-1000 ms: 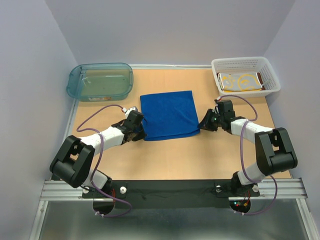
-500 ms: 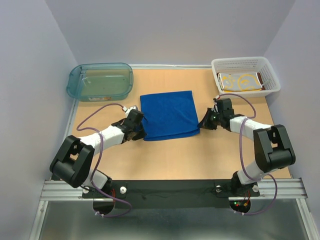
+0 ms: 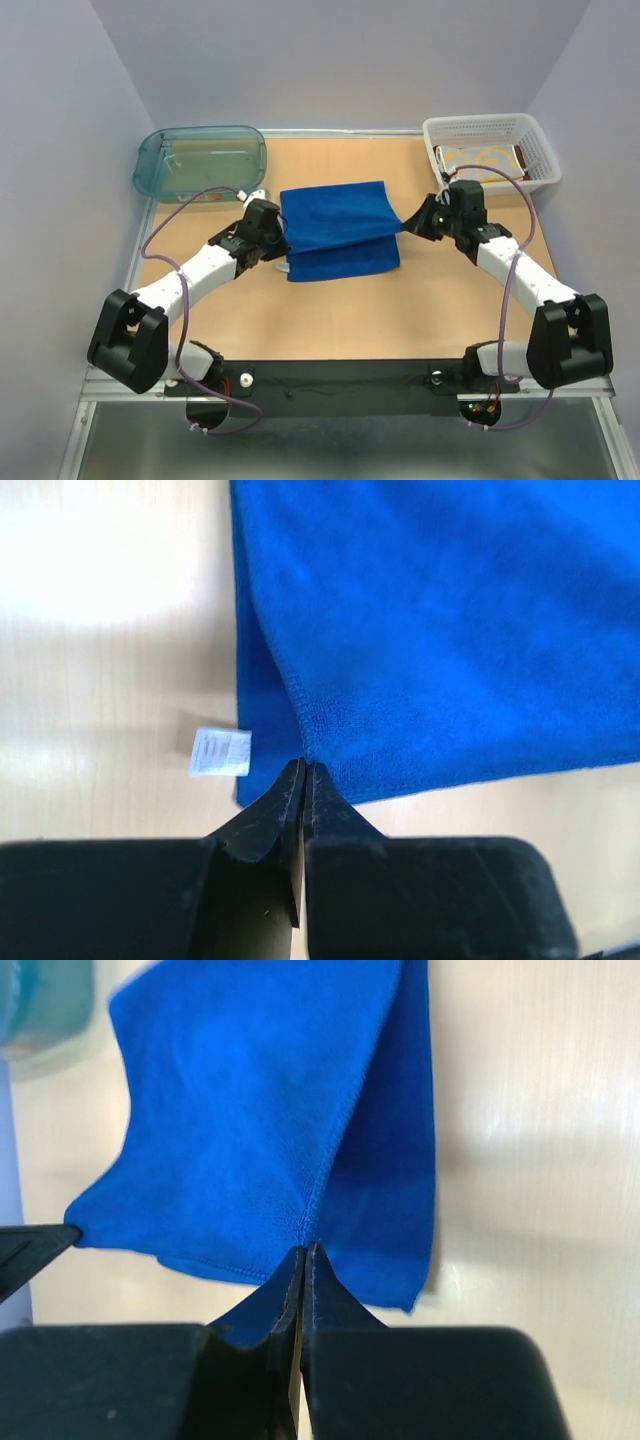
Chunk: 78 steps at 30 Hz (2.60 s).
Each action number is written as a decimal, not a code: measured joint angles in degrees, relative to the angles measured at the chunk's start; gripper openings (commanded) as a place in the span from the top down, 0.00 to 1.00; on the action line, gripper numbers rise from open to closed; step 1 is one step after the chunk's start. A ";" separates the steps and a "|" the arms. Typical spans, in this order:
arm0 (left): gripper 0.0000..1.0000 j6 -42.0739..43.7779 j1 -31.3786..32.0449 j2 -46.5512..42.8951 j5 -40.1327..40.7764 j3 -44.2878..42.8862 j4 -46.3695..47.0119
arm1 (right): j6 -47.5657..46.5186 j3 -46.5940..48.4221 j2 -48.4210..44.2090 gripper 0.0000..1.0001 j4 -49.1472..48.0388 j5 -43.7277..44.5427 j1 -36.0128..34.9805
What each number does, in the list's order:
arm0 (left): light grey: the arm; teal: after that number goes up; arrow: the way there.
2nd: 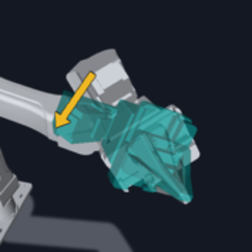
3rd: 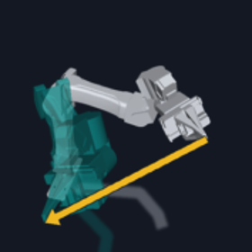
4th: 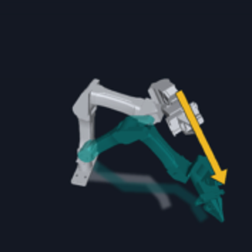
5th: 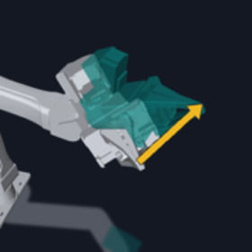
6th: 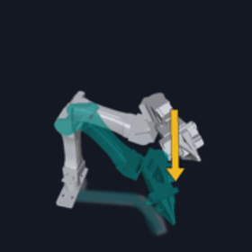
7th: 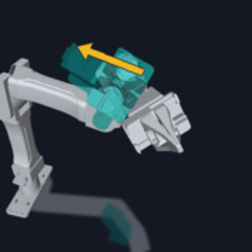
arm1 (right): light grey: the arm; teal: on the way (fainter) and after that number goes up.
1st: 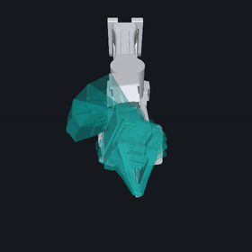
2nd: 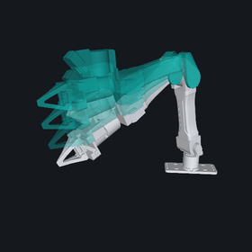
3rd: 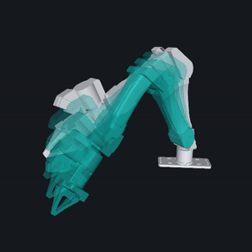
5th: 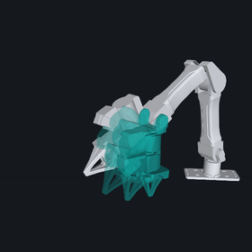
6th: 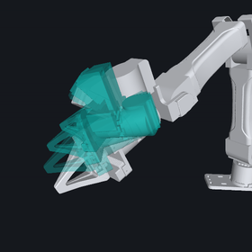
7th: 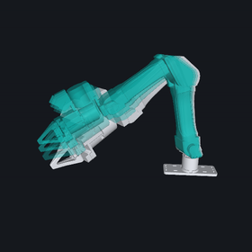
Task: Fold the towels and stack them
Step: Fold the towel
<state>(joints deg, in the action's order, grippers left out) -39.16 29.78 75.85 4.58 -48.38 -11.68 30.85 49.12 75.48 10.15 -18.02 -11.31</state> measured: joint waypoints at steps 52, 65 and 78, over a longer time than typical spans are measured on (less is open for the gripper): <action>0.69 -0.15 2.03 9.09 -6.56 5.73 7.80 | -3.78 -9.07 13.51 0.73 -3.61 -7.30 -0.74; 0.51 -3.04 2.12 -3.96 -9.20 17.40 6.25 | -0.87 -18.36 -0.70 0.68 -1.81 -3.76 0.90; 0.64 3.10 -3.69 4.00 -5.99 -6.56 10.86 | -1.22 9.20 15.91 0.69 -9.99 -8.66 1.11</action>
<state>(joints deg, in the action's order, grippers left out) -36.05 26.09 79.85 -1.41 -54.94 -0.82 29.63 58.33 91.39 0.16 -26.68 -10.20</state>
